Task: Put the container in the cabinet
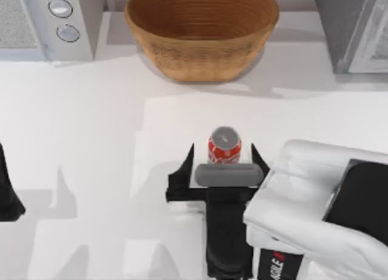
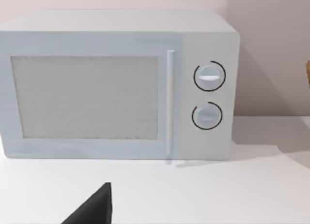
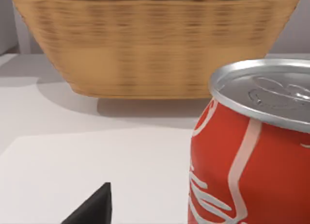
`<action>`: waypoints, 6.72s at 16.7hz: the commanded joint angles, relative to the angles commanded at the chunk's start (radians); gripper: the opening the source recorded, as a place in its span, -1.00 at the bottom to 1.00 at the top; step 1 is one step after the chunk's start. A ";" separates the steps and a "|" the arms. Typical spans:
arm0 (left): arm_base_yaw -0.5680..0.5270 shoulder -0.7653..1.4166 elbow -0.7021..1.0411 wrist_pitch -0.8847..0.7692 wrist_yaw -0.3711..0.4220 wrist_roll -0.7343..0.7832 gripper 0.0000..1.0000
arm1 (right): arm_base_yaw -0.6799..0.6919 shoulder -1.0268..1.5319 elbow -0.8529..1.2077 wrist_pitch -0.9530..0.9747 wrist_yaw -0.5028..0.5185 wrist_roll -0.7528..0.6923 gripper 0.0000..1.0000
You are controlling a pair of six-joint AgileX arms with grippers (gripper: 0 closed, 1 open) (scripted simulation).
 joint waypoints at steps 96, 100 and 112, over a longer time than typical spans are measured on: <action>0.000 0.000 0.000 0.000 0.000 0.000 1.00 | -0.885 -1.589 0.309 -1.926 -0.895 0.005 -1.00; 0.000 0.000 0.000 0.000 0.000 0.000 1.00 | -0.849 -1.342 0.650 -2.003 -0.862 0.008 -1.00; 0.000 0.000 0.000 0.000 0.000 0.000 1.00 | -0.819 -1.156 0.905 -2.061 -0.843 0.012 -1.00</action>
